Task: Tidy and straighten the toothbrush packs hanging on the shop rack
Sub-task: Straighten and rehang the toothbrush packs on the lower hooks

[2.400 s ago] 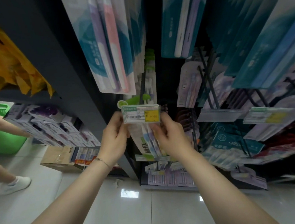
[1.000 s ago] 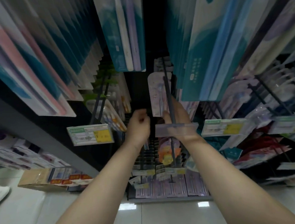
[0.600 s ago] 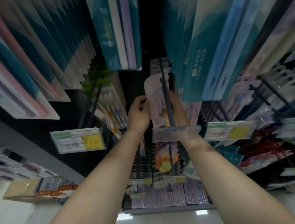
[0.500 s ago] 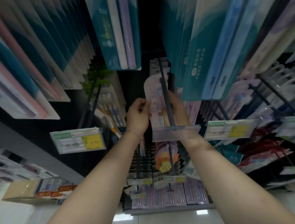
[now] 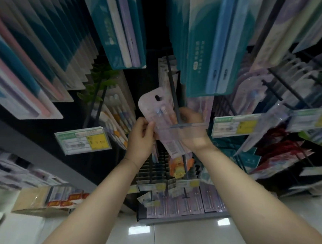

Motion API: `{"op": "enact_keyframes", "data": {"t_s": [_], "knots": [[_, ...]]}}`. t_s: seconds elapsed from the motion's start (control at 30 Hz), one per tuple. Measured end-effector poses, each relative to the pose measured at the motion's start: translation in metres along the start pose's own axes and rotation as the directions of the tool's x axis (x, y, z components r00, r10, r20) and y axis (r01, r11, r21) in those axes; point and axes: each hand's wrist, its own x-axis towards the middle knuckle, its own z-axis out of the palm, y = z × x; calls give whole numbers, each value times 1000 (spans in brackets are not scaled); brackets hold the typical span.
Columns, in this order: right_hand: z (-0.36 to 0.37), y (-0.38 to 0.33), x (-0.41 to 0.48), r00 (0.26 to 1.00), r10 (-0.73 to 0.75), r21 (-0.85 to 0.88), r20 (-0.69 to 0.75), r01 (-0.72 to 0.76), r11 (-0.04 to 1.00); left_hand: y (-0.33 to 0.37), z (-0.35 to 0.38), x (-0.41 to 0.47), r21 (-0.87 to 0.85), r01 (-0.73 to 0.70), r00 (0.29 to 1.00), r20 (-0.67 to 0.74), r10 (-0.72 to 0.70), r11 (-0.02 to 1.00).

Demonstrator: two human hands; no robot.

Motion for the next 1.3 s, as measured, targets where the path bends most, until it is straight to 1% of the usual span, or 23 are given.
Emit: {"op": "enact_keyframes", "data": {"t_s": [0.03, 0.07, 0.1, 0.17, 0.23, 0.27, 0.33, 0.37, 0.5, 0.6, 0.67, 0.8, 0.9, 0.97, 1.03, 1.17, 1.3], "knots": [[-1, 1, -7, 998, -26, -12, 50, 26, 1000, -3, -1, -8, -7, 8, 1000, 6, -8, 1000], [-1, 8, -10, 996, -10, -27, 87, 12, 1000, -7, -1, -15, -22, 16, 1000, 11, -16, 1000], [0, 13, -16, 995, 13, -39, 95, -9, 999, -9, 0, -22, -36, 22, 1000, 13, -21, 999], [-5, 21, -27, 995, 65, -38, 81, -62, 997, -9, 6, -34, -42, 37, 999, 13, -36, 998], [-14, 25, -36, 987, 150, 31, 65, -153, 988, -7, 15, -44, -20, 61, 998, 28, -60, 998], [-20, 26, -40, 984, 170, 68, 48, -173, 983, -7, 20, -48, 5, 69, 997, 32, -69, 998], [-28, 34, -46, 985, 163, 94, 49, -167, 982, -8, 32, -57, 37, 79, 995, 53, -81, 996], [-32, 35, -50, 986, 155, 95, 53, -160, 983, -8, 38, -61, 25, 81, 994, 74, -83, 996], [-63, 50, -64, 993, 107, -9, 48, -107, 994, -5, 69, -77, -16, 80, 988, 137, -77, 997], [-89, 63, -73, 997, 72, -57, 38, -69, 996, -2, 93, -86, 5, 89, 985, 145, -88, 996], [-105, 67, -79, 997, 72, -44, 41, -70, 997, 0, 107, -92, 46, 64, 987, 144, -70, 997], [-137, 73, -89, 997, 64, 36, 40, -66, 997, 5, 134, -103, 101, -43, 986, 163, 26, 994], [-161, 79, -89, 996, 73, 63, 43, -76, 995, 16, 155, -106, 81, -61, 982, 183, 45, 995], [-176, 81, -86, 998, 66, 70, 19, -67, 995, 28, 168, -105, 68, -80, 978, 200, 65, 995], [-189, 81, -84, 998, 59, 82, -21, -57, 995, 40, 178, -101, 56, -86, 976, 206, 72, 995], [-207, 77, -80, 993, 47, 138, -104, -33, 990, 55, 193, -91, 61, -95, 981, 176, 83, 994], [-216, 80, -74, 993, 17, 160, -113, 1, 987, 67, 204, -86, 11, -41, 982, 187, 38, 999]]}}
